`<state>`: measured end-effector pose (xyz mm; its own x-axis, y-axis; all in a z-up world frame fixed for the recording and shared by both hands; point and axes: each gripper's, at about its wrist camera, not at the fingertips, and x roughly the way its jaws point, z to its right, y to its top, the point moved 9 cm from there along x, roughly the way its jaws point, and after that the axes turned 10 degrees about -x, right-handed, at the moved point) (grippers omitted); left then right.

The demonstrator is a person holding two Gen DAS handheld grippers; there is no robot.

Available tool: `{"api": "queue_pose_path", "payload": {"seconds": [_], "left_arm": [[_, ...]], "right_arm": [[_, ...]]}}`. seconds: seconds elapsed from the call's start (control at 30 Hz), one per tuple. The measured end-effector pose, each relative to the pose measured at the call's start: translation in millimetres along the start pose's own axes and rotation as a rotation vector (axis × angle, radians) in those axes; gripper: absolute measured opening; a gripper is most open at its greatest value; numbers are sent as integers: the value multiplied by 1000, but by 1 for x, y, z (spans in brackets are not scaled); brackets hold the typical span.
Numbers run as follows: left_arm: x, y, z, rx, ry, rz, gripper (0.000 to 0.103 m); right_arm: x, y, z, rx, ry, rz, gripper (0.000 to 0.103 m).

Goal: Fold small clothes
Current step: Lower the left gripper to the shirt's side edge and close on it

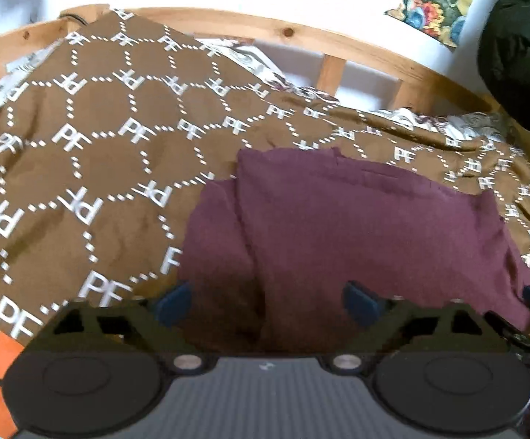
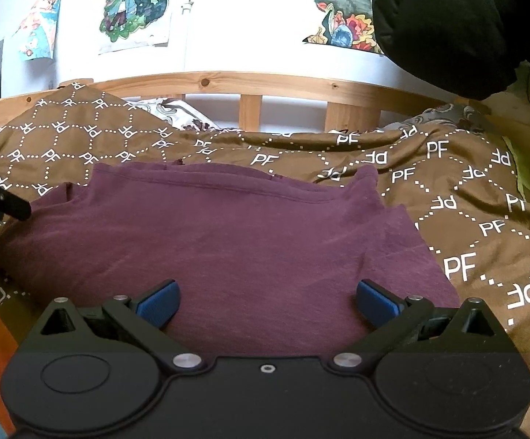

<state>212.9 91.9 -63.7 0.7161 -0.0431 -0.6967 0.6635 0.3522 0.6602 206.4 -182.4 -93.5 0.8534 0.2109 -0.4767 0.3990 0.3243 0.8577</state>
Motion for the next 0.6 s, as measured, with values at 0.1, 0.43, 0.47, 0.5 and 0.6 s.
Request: {"api": "queue_pose_path", "payload": {"seconds": [0.1,0.43,0.47,0.5,0.6], "left_arm": [[11,5,-6,-4,23,-5,102],[52,2,-30,-93,-43,-157,102],[52,2,-32,-100,-51,-159,102],[52,3,-34,-107,-57,-162,102],[53,5,-36,-115,-58,-164,102]], "right_arm": [[2,1,-2,13,7,-8,102],[11,15,-28,-5,34,-4,102],[13,15,-30,-13,38,-6,102],[14,14,-33,-24,41,-9,102],[19,10,-43,-64,56,-36,102]]}}
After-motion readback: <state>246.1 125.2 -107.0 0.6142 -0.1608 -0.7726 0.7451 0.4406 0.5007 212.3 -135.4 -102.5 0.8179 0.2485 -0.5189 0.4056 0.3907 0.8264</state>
